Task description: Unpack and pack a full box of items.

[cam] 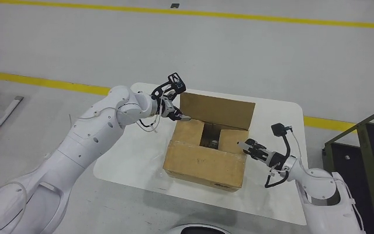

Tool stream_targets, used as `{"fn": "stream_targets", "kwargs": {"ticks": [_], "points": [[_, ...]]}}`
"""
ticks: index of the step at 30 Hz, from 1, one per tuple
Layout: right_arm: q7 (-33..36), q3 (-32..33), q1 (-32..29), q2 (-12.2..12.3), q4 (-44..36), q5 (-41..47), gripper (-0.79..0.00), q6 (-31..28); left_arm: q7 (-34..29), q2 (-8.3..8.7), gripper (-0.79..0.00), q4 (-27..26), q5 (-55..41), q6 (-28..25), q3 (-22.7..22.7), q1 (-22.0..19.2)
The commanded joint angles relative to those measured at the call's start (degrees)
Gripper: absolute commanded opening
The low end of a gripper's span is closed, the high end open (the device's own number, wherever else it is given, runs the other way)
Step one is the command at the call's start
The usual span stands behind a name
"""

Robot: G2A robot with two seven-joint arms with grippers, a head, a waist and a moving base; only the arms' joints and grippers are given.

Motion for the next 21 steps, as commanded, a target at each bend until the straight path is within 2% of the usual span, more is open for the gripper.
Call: {"fn": "stream_targets", "kwargs": {"ticks": [1,3,8,14,21], "points": [[1.1,0.2,-0.4,0.2,-0.4,0.9,-0.348,0.1,0.0,0.0,0.0,0.0,0.0,0.0,0.0,0.0],[1.3,0.5,-0.8,0.4,-0.9,0.6,-0.366,0.1,0.0,0.0,0.0,0.0,0.0,0.0,0.0,0.0],[1.5,0.5,-1.7,0.9,-1.1,-0.4,-0.342,0.1,0.0,0.0,0.0,0.0,0.0,0.0,0.0,0.0],[1.6,0.3,-2.8,1.3,-1.6,1.2,-0.323,0.0,0.0,0.0,0.0,0.0,0.0,0.0,0.0,0.0],[3.3,0.2,-4.6,1.7,-3.4,4.2,-0.339,0.0,0.0,0.0,0.0,0.0,0.0,0.0,0.0,0.0]]}}
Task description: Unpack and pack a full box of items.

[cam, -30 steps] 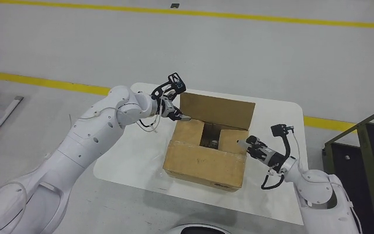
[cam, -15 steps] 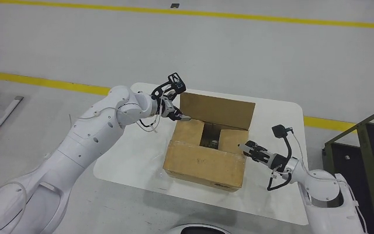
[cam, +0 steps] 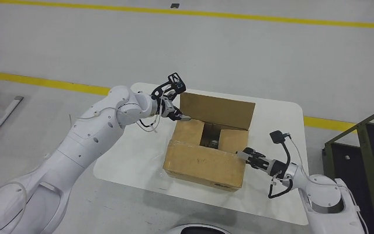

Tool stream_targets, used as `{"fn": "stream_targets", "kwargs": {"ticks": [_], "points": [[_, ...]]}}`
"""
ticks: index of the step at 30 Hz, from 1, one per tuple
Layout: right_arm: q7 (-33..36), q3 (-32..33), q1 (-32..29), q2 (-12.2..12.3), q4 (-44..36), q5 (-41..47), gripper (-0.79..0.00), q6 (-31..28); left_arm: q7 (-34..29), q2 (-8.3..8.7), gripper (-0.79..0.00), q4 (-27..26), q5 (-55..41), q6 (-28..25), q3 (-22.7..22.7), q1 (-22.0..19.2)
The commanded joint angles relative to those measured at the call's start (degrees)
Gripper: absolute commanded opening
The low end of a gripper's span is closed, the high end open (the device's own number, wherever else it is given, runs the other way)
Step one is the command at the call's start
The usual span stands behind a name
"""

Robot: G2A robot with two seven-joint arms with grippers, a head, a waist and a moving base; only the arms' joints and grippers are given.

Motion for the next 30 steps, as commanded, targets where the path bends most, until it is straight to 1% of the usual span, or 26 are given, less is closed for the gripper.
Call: {"fn": "stream_targets", "kwargs": {"ticks": [1,4,7,8,9,10,11,12,16,17,23,28,30], "points": [[0.4,-0.2,-0.5,0.2,-0.3,0.0,-0.339,-0.1,0.0,0.0,0.0,0.0,0.0,0.0,0.0,0.0],[0.4,-0.5,-1.0,0.3,-0.5,0.4,-0.342,-0.4,0.0,0.0,0.0,0.0,0.0,0.0,0.0,0.0],[0.6,-0.8,-1.6,0.6,-0.9,0.5,-0.372,-1.4,0.0,0.0,0.0,0.0,0.0,0.0,0.0,0.0],[0.5,-0.9,-1.9,0.7,-1.2,-0.2,-0.428,-2.3,0.0,0.0,0.0,0.0,0.0,0.0,0.0,0.0],[0.2,-1.1,-2.2,0.7,-1.4,-0.8,-0.511,-3.0,0.0,0.0,0.0,0.0,0.0,0.0,0.0,0.0],[-0.4,-1.2,-2.6,0.8,-1.7,-1.4,-0.576,-3.7,0.0,0.0,0.0,0.0,0.0,0.0,0.0,0.0],[-1.2,-1.3,-3.0,0.8,-2.0,-2.1,-0.77,-4.3,0.0,0.0,0.0,0.0,0.0,0.0,0.0,0.0],[-2.0,-1.5,-3.4,0.9,-2.3,-2.8,-0.785,-4.8,0.0,0.0,0.0,0.0,0.0,0.0,0.0,0.0],[-6.6,-2.1,-5.0,0.9,-4.1,-5.8,-0.785,-7.1,0.0,0.0,0.0,0.0,0.0,0.0,0.0,0.0],[-9.3,-2.1,-5.6,0.9,-5.0,-7.5,-0.785,-8.4,0.0,0.0,0.0,0.0,0.0,0.0,0.0,0.0],[-19.2,-2.0,-9.1,0.8,-10.2,-11.3,-0.785,-15.5,0.0,0.0,0.0,0.0,0.0,0.0,0.0,0.0],[-26.5,-0.8,-11.6,1.0,-13.2,-20.6,-0.785,-22.4,0.0,0.0,0.0,0.0,0.0,0.0,0.0,0.0],[-30.1,-0.9,-13.0,1.0,-14.3,-26.4,-0.785,-25.4,0.4,0.01,0.0,-0.2,0.2,0.4,-0.1,0.4]]}}
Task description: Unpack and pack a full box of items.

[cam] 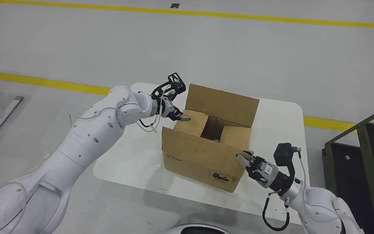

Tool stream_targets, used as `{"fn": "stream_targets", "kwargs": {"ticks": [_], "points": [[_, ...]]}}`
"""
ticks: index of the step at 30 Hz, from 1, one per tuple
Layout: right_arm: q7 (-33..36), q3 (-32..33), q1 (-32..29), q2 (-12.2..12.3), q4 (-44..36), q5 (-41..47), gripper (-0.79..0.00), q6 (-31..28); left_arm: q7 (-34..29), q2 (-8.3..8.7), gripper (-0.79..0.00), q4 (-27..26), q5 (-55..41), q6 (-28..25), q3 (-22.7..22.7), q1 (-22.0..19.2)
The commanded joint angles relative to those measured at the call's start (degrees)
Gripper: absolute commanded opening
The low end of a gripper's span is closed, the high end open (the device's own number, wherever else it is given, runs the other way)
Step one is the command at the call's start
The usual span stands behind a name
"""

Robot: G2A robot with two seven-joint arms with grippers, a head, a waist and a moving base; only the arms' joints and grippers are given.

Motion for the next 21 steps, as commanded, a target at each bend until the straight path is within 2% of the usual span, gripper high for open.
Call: {"fn": "stream_targets", "kwargs": {"ticks": [1,5,11,12,13,14,17,19,20,21], "points": [[-2.8,0.0,-1.0,0.0,-1.0,-5.7,-0.785,-2.5,0.6,0.04,0.0,-0.4,0.4,0.6,-0.2,0.7],[-8.6,-0.1,-2.7,0.1,-2.5,-16.5,-0.785,-5.3,-1.4,0.07,0.0,-1.5,0.1,-0.2,-0.9,1.6],[-17.0,-0.8,-5.1,0.1,-3.7,-27.8,-0.785,-6.8,-5.8,-0.3,0.0,-2.5,-6.2,-5.1,-2.0,2.0],[-17.6,-1.0,-5.5,0.1,-3.6,-28.3,-0.785,-6.9,-6.3,-0.33,-0.049,-2.8,-7.0,-5.6,-2.1,1.9],[-18.5,-0.9,-5.8,0.1,-3.8,-30.4,-0.785,-7.0,-7.1,-0.37,-0.212,-3.6,-8.3,-7.1,-2.4,1.9],[-19.2,-0.9,-6.1,0.2,-3.6,-31.3,-0.785,-7.0,-8.0,-0.36,-0.317,-3.9,-8.7,-7.8,-2.5,1.9],[-21.2,-1.2,-6.7,0.2,-3.2,-33.2,-0.785,-7.1,-10.2,-0.33,-0.505,-5.2,-10.0,-9.7,-2.6,2.0],[-22.3,-1.2,-6.9,0.3,-3.1,-34.0,-0.785,-7.1,-11.4,-0.34,-0.711,-5.6,-10.1,-10.1,-2.5,2.3],[-22.9,-1.5,-7.2,0.3,-2.8,-33.7,-0.785,-7.2,-11.9,-0.37,-0.767,-5.7,-10.3,-10.1,-2.4,2.6],[-23.1,-1.3,-7.1,0.3,-2.9,-34.2,-0.785,-7.2,-12.3,-0.42,-0.785,-5.8,-10.4,-10.0,-2.2,2.9]]}}
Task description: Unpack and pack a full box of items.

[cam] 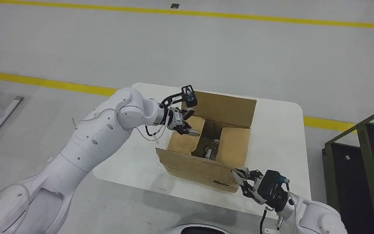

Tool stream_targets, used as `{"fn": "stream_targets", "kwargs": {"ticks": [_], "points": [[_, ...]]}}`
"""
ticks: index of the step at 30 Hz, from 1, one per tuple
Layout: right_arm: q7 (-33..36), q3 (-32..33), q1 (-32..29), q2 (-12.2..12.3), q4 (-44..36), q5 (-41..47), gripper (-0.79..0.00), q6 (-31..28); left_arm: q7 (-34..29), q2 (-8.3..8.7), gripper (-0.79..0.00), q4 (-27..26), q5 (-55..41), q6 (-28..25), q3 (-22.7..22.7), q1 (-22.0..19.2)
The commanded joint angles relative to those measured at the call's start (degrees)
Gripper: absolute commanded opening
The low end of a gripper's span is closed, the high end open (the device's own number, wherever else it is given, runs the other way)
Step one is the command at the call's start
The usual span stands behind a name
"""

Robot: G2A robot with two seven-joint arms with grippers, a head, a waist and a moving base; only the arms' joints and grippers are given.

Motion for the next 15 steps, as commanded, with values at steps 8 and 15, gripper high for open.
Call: {"fn": "stream_targets", "kwargs": {"ticks": [8,15], "points": [[-2.3,-0.2,-0.6,0.3,0.4,-2.4,-0.785,-0.6,-5.2,-0.85,-0.785,-2.0,-2.2,-2.2,2.0,1.4],[-2.9,-0.2,-0.5,0.6,0.5,-3.2,-0.785,-0.4,-8.6,-0.88,-0.785,-3.2,-5.2,-4.7,2.2,1.8]]}}
